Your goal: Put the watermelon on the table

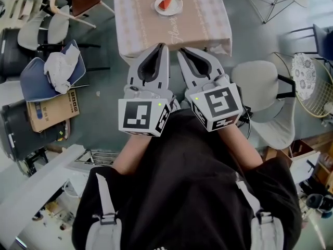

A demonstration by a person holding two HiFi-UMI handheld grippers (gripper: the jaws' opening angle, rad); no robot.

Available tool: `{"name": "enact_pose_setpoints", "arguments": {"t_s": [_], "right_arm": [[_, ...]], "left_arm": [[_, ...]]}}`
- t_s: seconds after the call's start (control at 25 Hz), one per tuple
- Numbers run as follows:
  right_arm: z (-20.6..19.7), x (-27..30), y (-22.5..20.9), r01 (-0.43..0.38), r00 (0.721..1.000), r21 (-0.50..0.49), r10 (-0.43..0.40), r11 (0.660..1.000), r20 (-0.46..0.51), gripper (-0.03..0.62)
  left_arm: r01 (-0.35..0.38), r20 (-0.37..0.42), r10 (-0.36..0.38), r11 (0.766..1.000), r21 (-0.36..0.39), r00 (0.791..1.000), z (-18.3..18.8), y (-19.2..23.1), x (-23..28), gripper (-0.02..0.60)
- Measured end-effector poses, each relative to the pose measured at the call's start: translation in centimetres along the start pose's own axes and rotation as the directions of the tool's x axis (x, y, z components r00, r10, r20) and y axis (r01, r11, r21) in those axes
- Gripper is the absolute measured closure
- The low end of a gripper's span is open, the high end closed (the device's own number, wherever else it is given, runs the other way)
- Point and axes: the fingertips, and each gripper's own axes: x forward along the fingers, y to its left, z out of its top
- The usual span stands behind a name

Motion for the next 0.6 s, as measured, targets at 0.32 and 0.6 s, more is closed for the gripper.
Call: {"name": "enact_pose_setpoints", "arguments": {"t_s": [0.32,0.6], "right_arm": [[0.4,0.6,0.3,0.019,1.0,-0.001,-0.019,1.0,-0.003,0.568],[0.5,0.8,1.2,-0.002,1.0,-0.005,0.002,1.0,0.009,0.568]], "left_arm": [[0.021,-0.01,-0.021,1.0,-0.007,1.0,0.1,0.2,-0.2,0.572],[0.002,-0.005,-0.002,1.0,0.008,1.0,0.3,0.5,-0.7,0.572]]}}
